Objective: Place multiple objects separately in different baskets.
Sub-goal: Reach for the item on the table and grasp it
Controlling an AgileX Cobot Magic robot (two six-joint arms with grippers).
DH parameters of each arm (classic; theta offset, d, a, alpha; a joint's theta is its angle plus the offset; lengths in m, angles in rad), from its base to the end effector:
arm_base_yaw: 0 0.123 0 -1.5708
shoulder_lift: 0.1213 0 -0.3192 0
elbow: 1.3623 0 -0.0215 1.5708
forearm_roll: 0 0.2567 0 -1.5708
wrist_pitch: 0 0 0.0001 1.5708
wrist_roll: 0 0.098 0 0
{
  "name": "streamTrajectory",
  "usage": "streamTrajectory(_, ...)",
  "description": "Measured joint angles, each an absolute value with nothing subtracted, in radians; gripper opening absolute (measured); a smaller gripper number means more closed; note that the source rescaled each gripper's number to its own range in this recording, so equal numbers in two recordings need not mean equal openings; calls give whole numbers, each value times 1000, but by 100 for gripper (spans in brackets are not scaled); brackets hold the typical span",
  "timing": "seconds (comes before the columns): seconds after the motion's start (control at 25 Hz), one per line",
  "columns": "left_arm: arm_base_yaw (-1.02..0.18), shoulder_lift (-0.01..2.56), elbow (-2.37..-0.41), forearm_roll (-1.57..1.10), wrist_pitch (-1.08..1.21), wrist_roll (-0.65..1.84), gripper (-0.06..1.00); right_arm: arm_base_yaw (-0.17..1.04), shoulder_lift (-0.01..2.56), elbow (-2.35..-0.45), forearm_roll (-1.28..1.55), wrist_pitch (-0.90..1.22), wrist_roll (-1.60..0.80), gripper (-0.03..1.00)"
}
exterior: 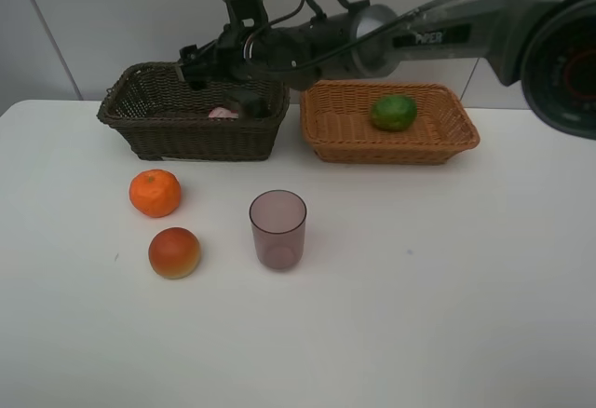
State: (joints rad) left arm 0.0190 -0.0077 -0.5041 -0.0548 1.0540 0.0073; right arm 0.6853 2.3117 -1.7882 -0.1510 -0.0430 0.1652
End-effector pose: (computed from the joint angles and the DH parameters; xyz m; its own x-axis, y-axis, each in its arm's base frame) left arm -0.0292 -0.0052 0.2786 -0.4392 -0.0281 -0.8980 0.0151 0.9991 -0.0387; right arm 0.4444 0.3641 0.2040 -0.3062 -0.2318 -0.9233 -0.6332 0.7738 0.0157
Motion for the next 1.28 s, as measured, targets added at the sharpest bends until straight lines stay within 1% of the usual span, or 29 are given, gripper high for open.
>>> streamTrajectory(0.48, 19, -8, -504, -55, 1054, 7, 92, 685, 2312, -1788, -138, -29, 167, 100)
streamTrajectory(0.72, 19, -8, -504, -55, 1054, 7, 92, 685, 2277, -1788, -138, 52, 167, 100)
streamTrajectory(0.88, 19, -8, -504, -55, 1054, 7, 92, 685, 2210, -1770, -138, 92, 167, 100)
streamTrajectory(1.04, 19, -8, -504, -55, 1054, 7, 92, 682, 2126, -1716, -138, 103, 167, 100)
streamTrajectory(1.28, 19, -8, -504, -55, 1054, 7, 92, 631, 1977, -1574, -139, 101, 165, 100)
